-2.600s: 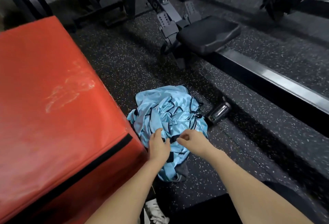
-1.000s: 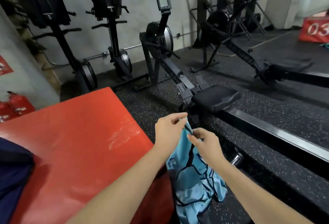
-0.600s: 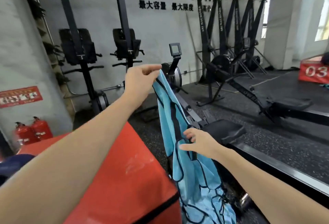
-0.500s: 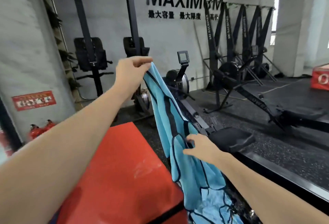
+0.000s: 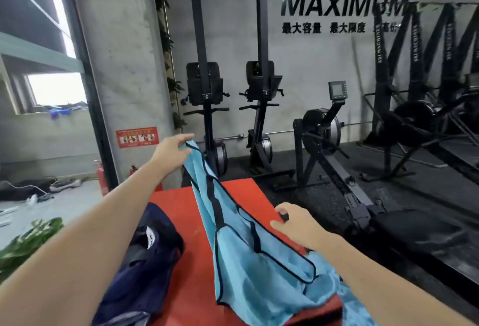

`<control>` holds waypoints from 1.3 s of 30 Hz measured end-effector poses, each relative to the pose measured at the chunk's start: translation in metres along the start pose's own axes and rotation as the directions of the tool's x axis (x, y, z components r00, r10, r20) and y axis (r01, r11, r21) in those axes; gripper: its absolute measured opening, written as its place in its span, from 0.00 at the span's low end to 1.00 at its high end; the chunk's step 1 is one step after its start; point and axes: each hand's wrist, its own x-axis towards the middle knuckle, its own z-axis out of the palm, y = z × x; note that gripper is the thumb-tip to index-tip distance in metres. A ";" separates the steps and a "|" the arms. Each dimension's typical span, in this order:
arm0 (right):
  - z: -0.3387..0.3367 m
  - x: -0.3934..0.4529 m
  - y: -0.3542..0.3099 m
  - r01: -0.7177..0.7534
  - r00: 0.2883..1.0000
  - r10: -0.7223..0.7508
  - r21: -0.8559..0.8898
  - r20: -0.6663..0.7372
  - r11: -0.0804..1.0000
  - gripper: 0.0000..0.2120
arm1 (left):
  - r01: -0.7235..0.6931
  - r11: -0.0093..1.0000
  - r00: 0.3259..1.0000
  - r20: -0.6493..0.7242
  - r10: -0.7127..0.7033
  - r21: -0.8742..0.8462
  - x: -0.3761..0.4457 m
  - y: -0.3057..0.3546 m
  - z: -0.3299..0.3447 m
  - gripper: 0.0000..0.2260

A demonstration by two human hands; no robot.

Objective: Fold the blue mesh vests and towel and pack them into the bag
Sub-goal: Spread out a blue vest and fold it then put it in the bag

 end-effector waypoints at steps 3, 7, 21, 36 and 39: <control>0.043 0.009 -0.003 -0.017 0.999 0.016 0.025 0.037 1.000 0.19 | 0.136 0.990 0.981 0.141 -0.132 -0.019 -0.024 -0.087 0.040 0.23; 0.093 0.016 0.007 -0.057 0.993 0.052 0.038 0.103 0.998 0.14 | 0.240 0.970 0.951 0.207 -0.228 -0.038 -0.076 -0.134 0.099 0.20; 0.149 0.066 0.098 -0.023 0.980 0.036 -0.068 0.197 0.997 0.09 | 0.299 0.954 0.881 0.384 -0.277 0.002 -0.125 -0.129 0.260 0.20; 0.098 0.068 0.127 -0.083 0.982 0.076 0.035 0.171 0.996 0.01 | 0.246 0.953 0.862 0.490 -0.131 -0.177 -0.129 -0.105 0.296 0.06; 0.082 0.068 0.138 -0.085 0.927 0.119 -0.110 0.357 0.990 0.18 | 0.255 0.949 0.836 0.535 -0.121 -0.184 -0.139 -0.103 0.296 0.03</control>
